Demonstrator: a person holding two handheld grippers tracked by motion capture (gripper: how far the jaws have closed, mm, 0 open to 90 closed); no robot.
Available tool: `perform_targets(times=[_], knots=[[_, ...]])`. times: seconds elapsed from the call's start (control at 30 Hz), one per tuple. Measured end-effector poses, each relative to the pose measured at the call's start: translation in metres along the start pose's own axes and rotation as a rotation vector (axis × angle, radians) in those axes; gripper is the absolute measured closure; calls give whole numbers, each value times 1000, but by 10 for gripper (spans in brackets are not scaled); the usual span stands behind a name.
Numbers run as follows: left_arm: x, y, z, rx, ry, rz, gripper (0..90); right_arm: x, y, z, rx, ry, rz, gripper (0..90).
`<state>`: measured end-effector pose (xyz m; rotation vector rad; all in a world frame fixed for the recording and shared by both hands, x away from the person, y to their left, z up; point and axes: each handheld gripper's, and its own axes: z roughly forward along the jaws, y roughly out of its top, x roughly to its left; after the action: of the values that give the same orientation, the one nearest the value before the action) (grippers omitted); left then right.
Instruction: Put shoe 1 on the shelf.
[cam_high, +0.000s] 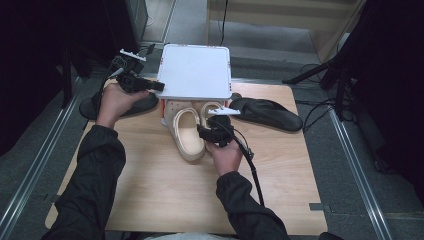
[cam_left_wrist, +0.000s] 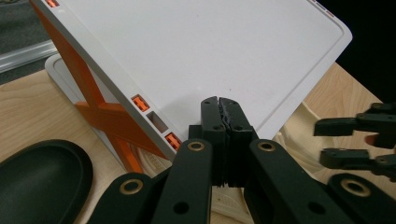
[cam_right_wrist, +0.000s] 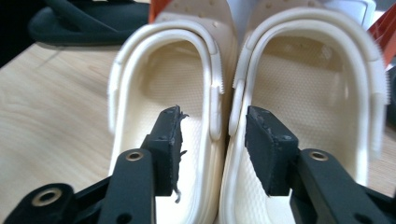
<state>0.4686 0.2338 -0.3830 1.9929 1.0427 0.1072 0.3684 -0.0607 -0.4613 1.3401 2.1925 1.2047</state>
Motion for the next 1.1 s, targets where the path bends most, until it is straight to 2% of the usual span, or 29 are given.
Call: perform_targets(times=[0.17,0.23,0.3,0.43,0.5,0.7,0.83,1.1], knots=[[0,0,0,1,2,0,900,3,-6,-19,-16,40,-16,665],[0,0,0,1,2,0,900,5,-11,-26,-32,50,-25,739],[0,0,0,1,2,0,900,8,-17,-31,-41,82,-26,802],[0,0,0,-2,1,-7,900,14,-29,-33,-21,146,-23,877],[0,0,0,1,2,-3,900,17,-37,-31,-11,158,-33,900],[0,0,0,-1,2,-4,900,22,-62,-23,5,203,-59,900],[0,0,0,0,3,-1,900,23,-75,-17,39,224,-47,900],[-1,0,0,0,7,-2,900,21,-85,-6,95,235,-47,900]])
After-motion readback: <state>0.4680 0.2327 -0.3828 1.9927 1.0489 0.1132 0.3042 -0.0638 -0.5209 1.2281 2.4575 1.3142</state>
